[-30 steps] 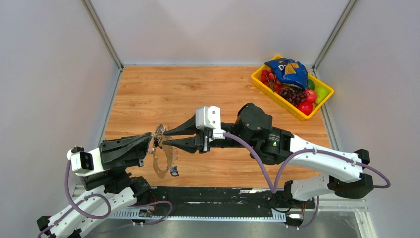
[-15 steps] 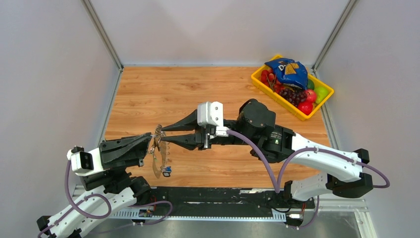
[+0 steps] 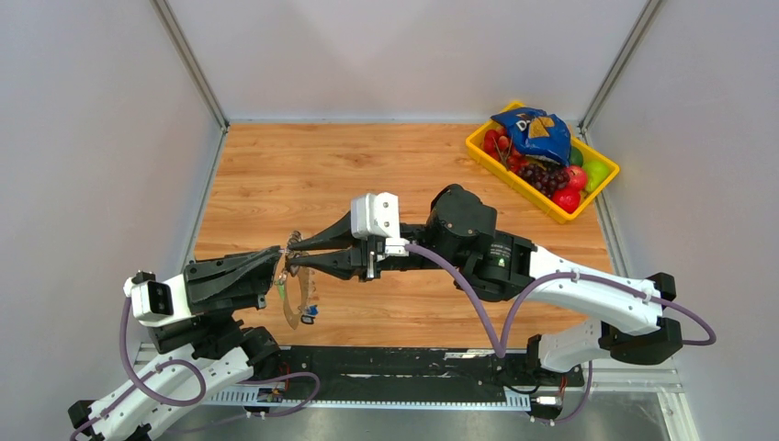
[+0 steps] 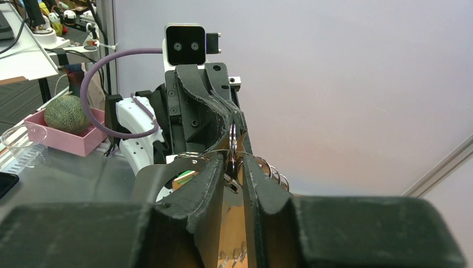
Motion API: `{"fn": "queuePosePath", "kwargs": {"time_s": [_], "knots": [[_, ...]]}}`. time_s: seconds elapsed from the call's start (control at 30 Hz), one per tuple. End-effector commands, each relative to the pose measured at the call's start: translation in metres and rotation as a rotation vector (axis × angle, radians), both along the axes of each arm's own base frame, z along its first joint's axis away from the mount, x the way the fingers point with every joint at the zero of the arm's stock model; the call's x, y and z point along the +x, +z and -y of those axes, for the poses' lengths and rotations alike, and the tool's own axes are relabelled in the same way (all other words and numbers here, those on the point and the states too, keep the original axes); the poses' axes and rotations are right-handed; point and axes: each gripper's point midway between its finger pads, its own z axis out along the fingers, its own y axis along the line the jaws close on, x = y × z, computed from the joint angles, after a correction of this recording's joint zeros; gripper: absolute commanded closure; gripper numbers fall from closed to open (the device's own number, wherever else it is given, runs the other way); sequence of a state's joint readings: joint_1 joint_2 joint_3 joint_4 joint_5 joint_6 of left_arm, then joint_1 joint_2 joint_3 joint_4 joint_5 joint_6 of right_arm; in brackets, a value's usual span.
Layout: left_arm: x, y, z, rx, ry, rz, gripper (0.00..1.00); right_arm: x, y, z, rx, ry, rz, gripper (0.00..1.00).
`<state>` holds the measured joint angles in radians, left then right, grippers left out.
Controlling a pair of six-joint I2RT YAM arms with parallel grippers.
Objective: Put the keys on the keyring
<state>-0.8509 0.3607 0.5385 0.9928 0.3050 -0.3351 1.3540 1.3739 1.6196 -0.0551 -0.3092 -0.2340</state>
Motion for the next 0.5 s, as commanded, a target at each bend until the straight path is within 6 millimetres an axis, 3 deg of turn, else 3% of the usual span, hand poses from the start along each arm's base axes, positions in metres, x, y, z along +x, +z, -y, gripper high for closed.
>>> {"fn": "queuePosePath", "kwargs": {"time_s": [0.0,0.17,0.33,0.4,0.47], "knots": [[-0.0165,0.0185,-0.0181,-0.064,-0.008,0.053,1.00,-0.0087,0.0241,0.0050,0.058,0.031,0.019,0.79],[-0.0157,0.0183,-0.0174,-0.063,-0.008,0.051,1.00,-0.0097,0.0244,0.0059,0.059,0.032,0.021,0.80],[-0.0155,0.0186,-0.0170,-0.063,-0.007,0.052,1.00,-0.0092,0.0236,0.0052,0.057,0.031,0.022,0.89],[-0.0155,0.0186,-0.0169,-0.062,-0.008,0.052,1.00,-0.0089,0.0242,0.0053,0.059,0.029,0.023,0.99],[-0.0155,0.0187,-0.0167,-0.062,-0.010,0.051,1.00,-0.0085,0.0231,0.0052,0.057,0.027,0.025,1.00]]}}
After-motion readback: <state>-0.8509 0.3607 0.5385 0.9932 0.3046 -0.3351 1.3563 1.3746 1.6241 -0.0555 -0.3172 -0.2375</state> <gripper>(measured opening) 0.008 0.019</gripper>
